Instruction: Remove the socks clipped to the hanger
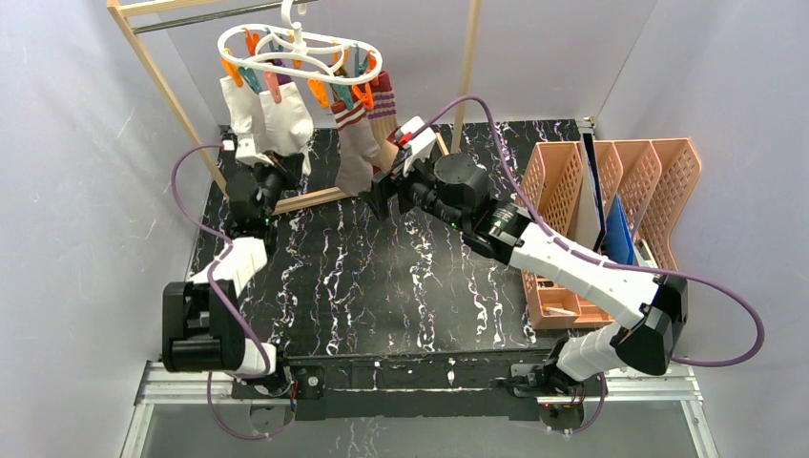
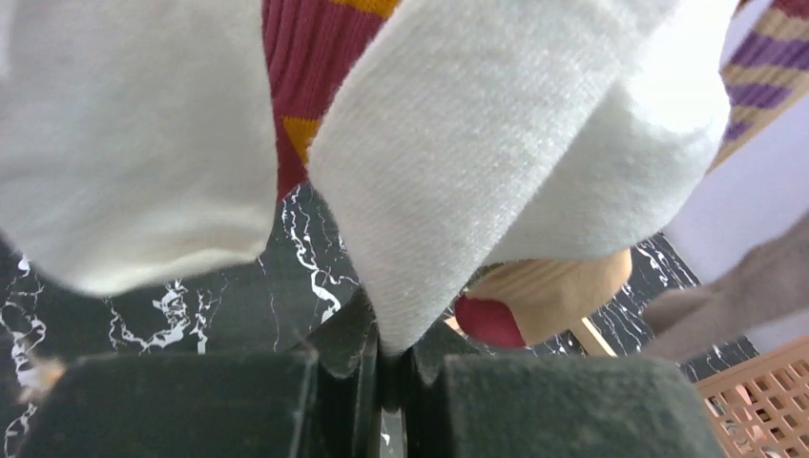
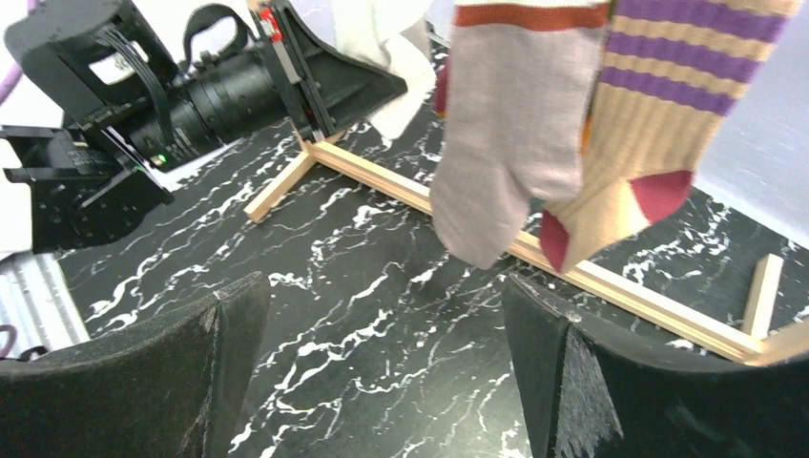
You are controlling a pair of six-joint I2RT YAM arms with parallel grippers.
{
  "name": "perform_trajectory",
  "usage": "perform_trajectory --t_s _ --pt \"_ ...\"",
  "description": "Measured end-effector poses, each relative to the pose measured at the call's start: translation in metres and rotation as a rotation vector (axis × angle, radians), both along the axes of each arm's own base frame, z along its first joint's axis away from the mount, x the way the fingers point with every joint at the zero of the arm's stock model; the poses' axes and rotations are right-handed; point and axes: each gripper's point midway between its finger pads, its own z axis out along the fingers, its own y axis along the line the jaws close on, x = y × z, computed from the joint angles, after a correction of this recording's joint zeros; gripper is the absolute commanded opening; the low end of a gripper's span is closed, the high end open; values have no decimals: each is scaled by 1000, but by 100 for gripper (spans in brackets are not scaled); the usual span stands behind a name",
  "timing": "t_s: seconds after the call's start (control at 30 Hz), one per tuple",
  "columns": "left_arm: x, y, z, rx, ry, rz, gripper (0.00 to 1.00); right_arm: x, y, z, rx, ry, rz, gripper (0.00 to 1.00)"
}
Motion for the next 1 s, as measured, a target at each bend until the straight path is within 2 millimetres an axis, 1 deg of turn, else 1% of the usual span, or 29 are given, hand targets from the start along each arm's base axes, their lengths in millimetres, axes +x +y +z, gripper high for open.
perform_trajectory --t_s 0.1,0.2,0.3,0.37,0.43,0.53,0.6,0.77,0.87,0.97,1.0 --pt "-17 0 -5 13 8 1 0 -12 12 1 8 -3 33 98" --pt "-31 0 -17 19 30 1 0 -29 35 4 24 -7 99 98" --pt "-40 0 -28 20 55 1 0 -43 59 5 49 -3 184 99" --pt "-46 -1 -33 20 68 0 0 -48 71 6 65 1 231 99" --pt "-50 -1 -32 20 69 -1 0 -47 82 10 79 -4 262 99" --pt "-54 -1 -26 23 59 -3 0 -40 105 22 106 -22 307 98" --pt "-56 -1 -23 27 53 -4 0 -31 117 32 129 -38 314 97" --pt "-58 -2 -25 36 61 -6 0 -5 128 52 174 -76 263 94" --pt "-59 -4 -28 41 70 -12 0 10 129 68 205 -101 236 86" --pt "-59 -4 -31 46 80 -14 0 21 129 84 252 -104 248 74" --pt "-59 -5 -31 49 82 -16 0 28 127 88 269 -99 248 71"
